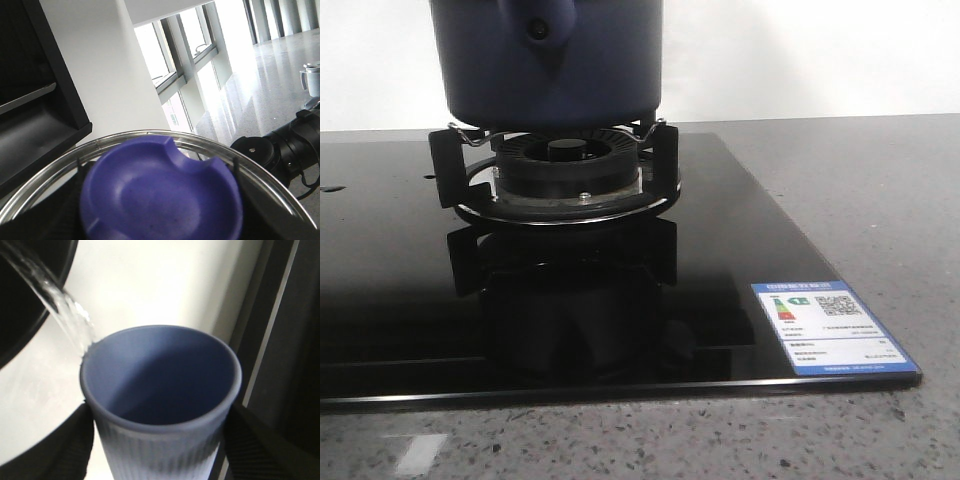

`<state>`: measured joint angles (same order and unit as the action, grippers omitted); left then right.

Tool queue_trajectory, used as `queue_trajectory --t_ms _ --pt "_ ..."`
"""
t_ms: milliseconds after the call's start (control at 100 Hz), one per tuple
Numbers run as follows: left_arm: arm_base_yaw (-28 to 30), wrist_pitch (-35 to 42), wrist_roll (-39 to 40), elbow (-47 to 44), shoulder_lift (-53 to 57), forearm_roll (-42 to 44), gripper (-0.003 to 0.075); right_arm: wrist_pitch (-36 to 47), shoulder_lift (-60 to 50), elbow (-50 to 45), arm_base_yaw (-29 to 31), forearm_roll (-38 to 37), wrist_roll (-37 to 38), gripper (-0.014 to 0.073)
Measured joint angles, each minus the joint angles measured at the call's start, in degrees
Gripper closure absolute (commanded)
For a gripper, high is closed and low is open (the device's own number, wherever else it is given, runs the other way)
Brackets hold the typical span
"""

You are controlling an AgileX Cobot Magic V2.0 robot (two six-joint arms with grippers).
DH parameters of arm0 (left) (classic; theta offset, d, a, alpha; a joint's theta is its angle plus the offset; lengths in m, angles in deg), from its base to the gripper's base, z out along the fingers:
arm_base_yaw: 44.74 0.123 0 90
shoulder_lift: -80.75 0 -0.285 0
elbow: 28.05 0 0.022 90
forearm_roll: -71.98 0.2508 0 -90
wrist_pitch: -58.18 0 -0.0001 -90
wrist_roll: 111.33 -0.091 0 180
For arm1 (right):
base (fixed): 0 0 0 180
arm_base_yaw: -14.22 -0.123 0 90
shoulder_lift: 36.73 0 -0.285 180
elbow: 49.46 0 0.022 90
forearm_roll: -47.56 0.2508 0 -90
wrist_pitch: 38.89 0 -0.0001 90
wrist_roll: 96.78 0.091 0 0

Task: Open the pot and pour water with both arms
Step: 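Tilt the held cup over the open pot with the right gripper, then lower the cup onto the counter beside the stove and open the right gripper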

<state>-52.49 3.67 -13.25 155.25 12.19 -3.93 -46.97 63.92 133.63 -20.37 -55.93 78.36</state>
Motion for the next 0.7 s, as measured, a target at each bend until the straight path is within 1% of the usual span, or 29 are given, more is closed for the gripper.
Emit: queue_trajectory --t_ms 240,470,510,560,640,700 --pt "0.00 0.00 0.00 0.00 0.00 0.02 0.0427 -0.50 0.00 0.38 0.00 -0.23 -4.03 0.0356" --pt "0.00 0.00 0.00 0.00 0.00 0.12 0.0427 -0.50 0.00 0.86 0.00 0.13 -4.05 0.0356" --pt "0.00 0.00 0.00 0.00 0.00 0.15 0.0427 -0.30 0.00 0.86 0.00 1.86 -2.31 0.0356" --pt "0.00 0.00 0.00 0.00 0.00 0.25 0.0427 -0.15 0.00 0.86 0.00 5.37 1.62 0.0356" --pt "0.00 0.00 0.00 0.00 0.00 0.36 0.0427 -0.32 0.00 0.86 -0.12 13.65 12.20 0.0356" --pt "0.00 0.00 0.00 0.00 0.00 0.36 0.0427 -2.74 0.00 0.86 -0.86 20.49 18.61 0.0356"
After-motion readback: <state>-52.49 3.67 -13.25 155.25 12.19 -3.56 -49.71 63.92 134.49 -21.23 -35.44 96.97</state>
